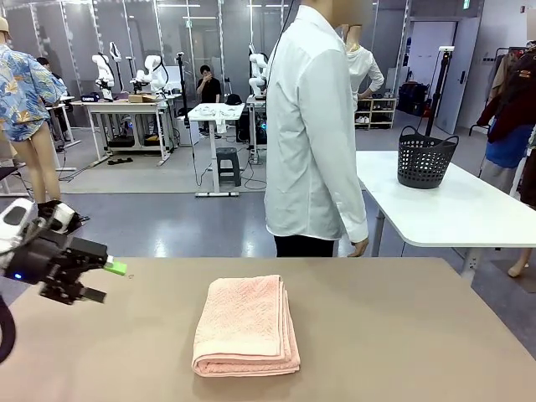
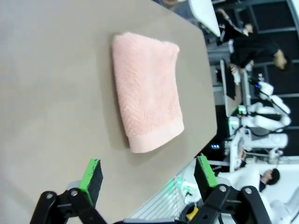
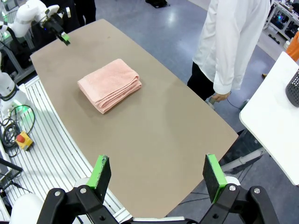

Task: Fold the towel.
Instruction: Pick up the 100 cm Hotel Towel and place it on the left side of the table.

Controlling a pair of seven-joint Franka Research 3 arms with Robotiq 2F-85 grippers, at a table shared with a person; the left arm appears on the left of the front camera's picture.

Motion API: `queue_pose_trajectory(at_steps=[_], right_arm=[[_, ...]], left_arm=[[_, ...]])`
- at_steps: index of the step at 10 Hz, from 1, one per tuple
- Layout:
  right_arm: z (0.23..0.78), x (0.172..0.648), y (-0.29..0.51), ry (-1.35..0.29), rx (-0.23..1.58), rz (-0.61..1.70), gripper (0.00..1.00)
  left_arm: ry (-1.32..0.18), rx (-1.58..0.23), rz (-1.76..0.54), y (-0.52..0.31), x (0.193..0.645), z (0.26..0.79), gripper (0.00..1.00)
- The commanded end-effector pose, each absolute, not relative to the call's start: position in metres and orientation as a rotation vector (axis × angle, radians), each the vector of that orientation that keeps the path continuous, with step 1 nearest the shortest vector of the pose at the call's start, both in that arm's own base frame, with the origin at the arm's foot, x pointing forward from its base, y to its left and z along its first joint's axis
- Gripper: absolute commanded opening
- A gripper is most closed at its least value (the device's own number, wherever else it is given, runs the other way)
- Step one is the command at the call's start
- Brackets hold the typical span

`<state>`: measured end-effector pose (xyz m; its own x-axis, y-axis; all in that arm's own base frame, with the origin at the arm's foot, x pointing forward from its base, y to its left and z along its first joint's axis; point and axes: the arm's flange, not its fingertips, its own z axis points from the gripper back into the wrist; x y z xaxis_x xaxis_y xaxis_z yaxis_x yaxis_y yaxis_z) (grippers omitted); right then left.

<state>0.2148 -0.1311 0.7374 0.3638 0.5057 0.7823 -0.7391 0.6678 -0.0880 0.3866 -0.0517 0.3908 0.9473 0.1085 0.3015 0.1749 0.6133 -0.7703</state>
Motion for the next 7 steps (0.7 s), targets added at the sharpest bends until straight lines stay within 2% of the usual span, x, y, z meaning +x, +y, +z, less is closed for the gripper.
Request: queue_pose_trajectory(at_steps=[1,3,5,7], right_arm=[[0.738,0.215,-0.132,-0.882,0.303,0.814,1.0],[0.738,0.215,-0.132,-0.882,0.303,0.814,1.0],[0.738,0.215,-0.132,-0.882,0.303,0.814,1.0],[0.738,0.215,-0.132,-0.882,0.303,0.814,1.0]], left_arm=[[-0.316,-1.002,-0.091,-0.073,0.419,0.347,1.0],[-0.305,-1.064,-0.087,-0.089,0.427,0.323,1.0],[-0.344,-1.044,-0.068,-0.106,0.433,0.299,1.0],[-0.314,-1.06,-0.06,-0.127,0.44,0.275,1.0]])
